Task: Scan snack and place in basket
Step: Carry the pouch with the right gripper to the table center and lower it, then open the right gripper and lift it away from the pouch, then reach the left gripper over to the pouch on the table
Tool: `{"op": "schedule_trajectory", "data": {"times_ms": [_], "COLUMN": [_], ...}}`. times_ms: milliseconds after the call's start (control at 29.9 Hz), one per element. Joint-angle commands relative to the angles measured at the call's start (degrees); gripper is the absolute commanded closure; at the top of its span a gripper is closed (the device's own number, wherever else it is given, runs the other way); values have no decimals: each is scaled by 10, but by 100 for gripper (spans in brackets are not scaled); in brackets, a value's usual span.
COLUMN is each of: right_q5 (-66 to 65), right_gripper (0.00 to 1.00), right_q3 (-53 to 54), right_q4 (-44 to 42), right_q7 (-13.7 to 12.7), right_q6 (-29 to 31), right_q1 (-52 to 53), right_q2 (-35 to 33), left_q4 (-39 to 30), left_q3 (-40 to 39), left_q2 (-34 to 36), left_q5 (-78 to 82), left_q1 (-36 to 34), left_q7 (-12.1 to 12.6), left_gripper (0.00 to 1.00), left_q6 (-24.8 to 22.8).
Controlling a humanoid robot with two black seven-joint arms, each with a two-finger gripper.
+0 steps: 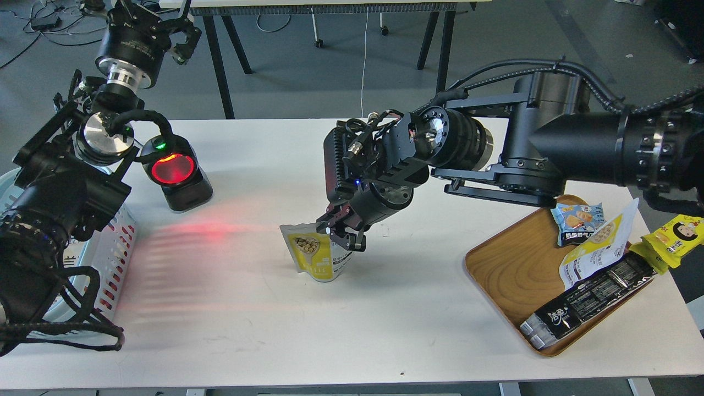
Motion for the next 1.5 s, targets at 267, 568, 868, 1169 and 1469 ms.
{"op": "schedule_trajectory", "data": {"times_ms": [267,568,868,1169,1469], "right_q5": [11,125,369,654,956], "right_gripper": [35,5,1,1,1], "right_q3": [26,140,162,189,245], "right_q4": [49,79,59,-103,-255], "right_q7": [0,0,0,0,0], "right_q6": [-1,-1,-2,-6,-1], "right_q1": [29,26,-25,-95,-185], "right_q2": [-60,-208,-330,-329,-274], "left_q4": [-2,-12,-128,-218,-451], "left_q3": [1,15,145,189,191], "left_q2": [5,21,117,179,237], "left_q5": [-1,2,93,457,750], "left_q1": [3,-4,-76,-150,-147], "left_q7": [-1,4,3,-3,-1], "left_gripper": [0,0,3,15,15], "left_q6": [0,0,0,0,0]}}
